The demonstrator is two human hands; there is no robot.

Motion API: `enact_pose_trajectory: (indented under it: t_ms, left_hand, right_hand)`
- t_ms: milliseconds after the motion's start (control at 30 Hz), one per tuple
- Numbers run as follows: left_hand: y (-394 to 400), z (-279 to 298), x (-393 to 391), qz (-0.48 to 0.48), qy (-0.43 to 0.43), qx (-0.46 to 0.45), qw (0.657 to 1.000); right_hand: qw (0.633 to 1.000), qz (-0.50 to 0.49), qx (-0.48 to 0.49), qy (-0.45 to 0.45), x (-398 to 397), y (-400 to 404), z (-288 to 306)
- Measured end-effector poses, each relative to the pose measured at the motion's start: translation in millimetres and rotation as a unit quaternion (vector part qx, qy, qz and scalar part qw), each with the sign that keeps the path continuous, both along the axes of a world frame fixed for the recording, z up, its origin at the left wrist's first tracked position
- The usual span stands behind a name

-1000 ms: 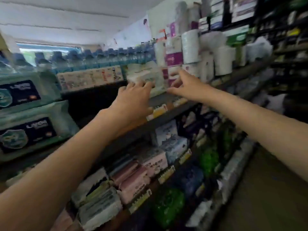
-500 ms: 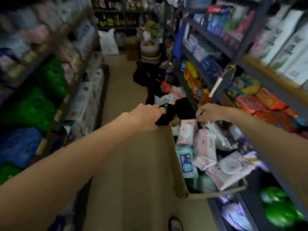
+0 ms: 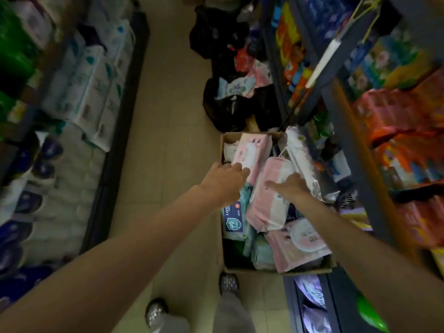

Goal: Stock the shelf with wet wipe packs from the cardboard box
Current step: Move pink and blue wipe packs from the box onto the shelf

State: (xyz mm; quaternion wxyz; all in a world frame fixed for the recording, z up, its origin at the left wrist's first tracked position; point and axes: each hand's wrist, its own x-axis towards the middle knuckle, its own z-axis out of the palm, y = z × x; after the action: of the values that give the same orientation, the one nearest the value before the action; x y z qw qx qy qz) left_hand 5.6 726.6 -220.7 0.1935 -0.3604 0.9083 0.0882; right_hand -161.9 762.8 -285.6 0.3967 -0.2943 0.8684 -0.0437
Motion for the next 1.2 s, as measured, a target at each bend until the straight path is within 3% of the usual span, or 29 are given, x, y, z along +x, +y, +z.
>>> enact_pose_trajectory:
  t_ms: [100, 267, 367, 433, 567, 667, 767, 867, 967, 1067, 1200]
  left_hand:
    - [-12, -29, 5, 0.042, -0.013, -0.001, 0.999]
    - [-21, -50, 11, 0.060, -0.018, -0.009, 0.998]
    - [-27, -49, 5, 0.009, -0.044, -0.039, 0.998]
    - [-39, -41, -1, 0.109, -0.013, 0.017, 0.994]
    - [-63, 26, -8, 0.322, 0.143, 0.251, 0.901]
    - [-81, 101, 20, 0.417, 0.271, 0.366, 0.787]
    - [-96, 174, 67, 0.431, 0.390, 0.441, 0.684]
    - [-98, 227, 113, 0.370, 0.497, 0.460, 0.636]
    - [-84, 272, 153, 0.295, 0.618, 0.417, 0.598]
    - [-71, 315, 212, 0.276, 0.687, 0.269, 0.617]
    - [-56, 366, 318, 0.303, 0.712, 0.066, 0.630]
  right_hand:
    - [0.997, -0.009, 0.073, 0.021, 21, -13, -50]
    - [0.995, -0.021, 0.045, 0.089, 32, -18, -67]
    - [0.997, -0.040, 0.053, 0.034, 9, -23, -41]
    - [0.999, -0.043, 0.014, -0.016, -9, -30, -1]
    - [0.976, -0.007, -0.128, -0.176, -23, -52, 94]
    - [0.937, 0.057, -0.221, -0.266, -3, -77, 179]
    - [0.874, 0.099, -0.306, -0.364, 35, -98, 260]
    - [0.820, 0.150, -0.373, -0.407, 84, -110, 324]
    - [0.766, 0.200, -0.419, -0.445, 144, -120, 372]
    - [0.716, 0.265, -0.421, -0.490, 208, -130, 410]
    - [0.672, 0.339, -0.399, -0.524, 304, -139, 452]
